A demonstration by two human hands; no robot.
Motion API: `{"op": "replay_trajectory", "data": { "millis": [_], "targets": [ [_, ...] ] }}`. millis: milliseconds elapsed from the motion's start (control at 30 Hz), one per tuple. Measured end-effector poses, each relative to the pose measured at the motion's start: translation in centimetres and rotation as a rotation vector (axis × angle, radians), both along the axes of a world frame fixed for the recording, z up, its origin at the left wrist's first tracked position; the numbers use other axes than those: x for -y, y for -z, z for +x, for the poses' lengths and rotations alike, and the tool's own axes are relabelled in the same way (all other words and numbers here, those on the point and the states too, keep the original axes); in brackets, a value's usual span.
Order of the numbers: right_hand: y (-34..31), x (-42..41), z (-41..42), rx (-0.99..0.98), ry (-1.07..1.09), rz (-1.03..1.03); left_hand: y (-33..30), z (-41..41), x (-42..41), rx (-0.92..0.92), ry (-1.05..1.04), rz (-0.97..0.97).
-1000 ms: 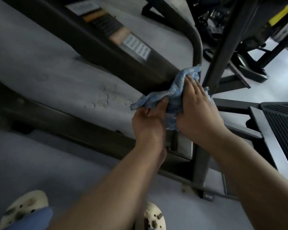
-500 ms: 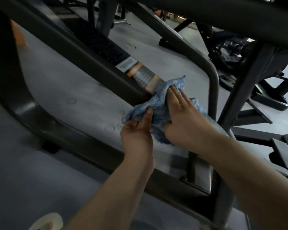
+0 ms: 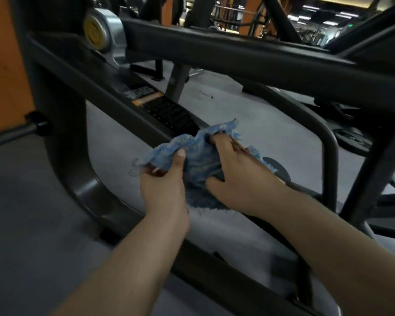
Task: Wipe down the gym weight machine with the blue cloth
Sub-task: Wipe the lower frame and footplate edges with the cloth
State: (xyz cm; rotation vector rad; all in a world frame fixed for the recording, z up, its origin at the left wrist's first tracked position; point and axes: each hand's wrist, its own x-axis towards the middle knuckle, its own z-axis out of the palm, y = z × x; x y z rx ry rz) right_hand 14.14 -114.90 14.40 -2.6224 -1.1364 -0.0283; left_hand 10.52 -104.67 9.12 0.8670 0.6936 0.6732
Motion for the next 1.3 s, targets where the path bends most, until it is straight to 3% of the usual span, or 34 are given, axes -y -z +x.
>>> {"op": "replay_trajectory", "data": {
  "millis": [233,467,533,633,700,800,933,1033,1200,1300],
  "targets": [
    [-2.2,-5.4,3.3,-0.138,-0.056,0.008,-3.9,0.9,-7.0,-0.127,-0.133,0.443],
    [-3.1,-11.9,7.7,-0.325,-0.028,0.130,-3.9,1.2,-11.2,-0.095,-0.021,0.348],
    [-3.4,-13.0,8.9,-0.359,-0.005,0.181,-3.7,0.4,-11.3,-0.076,-0.014,0.422],
    [-3.5,-13.3,9.9,-0.162,0.040,0.016,-3.6,-0.7,-10.9,-0.083,-0.047,0.741],
    [-3.4,-13.4,9.9,-0.096,0.038,-0.048,-3.6,-0.6,-10.9,-0.123,-0.063,1.144],
    [-3.5,-14.1,10.4,-0.262,-0.016,0.006,-3.3,0.5,-11.6,-0.228,-0.065,1.560],
    [-4.0,-14.2,11.8,-0.675,0.045,0.102,-4.6,1.6,-12.4,-0.423,-0.074,1.753],
    [-4.0,-13.6,12.4,-0.866,0.080,0.152,-5.5,1.9,-11.9,-0.484,-0.081,1.872],
    [-3.6,-12.9,13.4,-1.060,0.068,0.153,-5.1,1.8,-12.7,-0.260,0.176,2.028],
    [-3.8,-12.5,13.5,-0.993,0.024,0.186,-5.7,1.6,-14.0,-0.151,0.197,2.078]
  ]
}}
